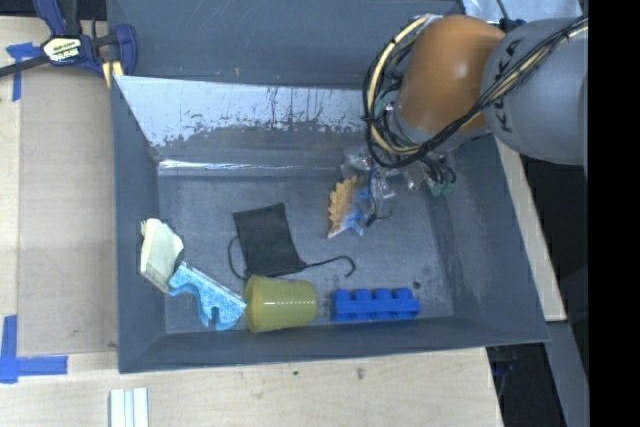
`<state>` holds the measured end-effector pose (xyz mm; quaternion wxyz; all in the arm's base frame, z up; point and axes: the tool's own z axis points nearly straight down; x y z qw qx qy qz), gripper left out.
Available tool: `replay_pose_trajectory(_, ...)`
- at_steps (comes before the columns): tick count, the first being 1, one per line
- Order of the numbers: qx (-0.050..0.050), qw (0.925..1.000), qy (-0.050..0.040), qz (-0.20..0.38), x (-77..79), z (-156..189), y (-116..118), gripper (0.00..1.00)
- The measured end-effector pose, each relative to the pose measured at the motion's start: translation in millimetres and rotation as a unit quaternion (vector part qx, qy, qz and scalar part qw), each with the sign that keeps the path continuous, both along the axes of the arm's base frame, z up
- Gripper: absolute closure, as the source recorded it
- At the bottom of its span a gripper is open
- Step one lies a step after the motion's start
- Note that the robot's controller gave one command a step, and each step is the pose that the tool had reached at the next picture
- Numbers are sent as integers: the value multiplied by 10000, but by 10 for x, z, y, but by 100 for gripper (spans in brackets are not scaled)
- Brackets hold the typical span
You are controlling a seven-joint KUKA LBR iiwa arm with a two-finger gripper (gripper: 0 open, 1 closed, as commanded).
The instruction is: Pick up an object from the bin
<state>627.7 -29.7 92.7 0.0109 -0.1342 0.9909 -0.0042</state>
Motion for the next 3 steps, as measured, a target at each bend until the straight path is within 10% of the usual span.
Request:
replay_pose_trajectory(1, -1, 10000, -16, 50, -14, 1043, -53, 100)
replay_pose_trajectory(3, 4, 10000, 2, 93, -58, 1560, -242, 100)
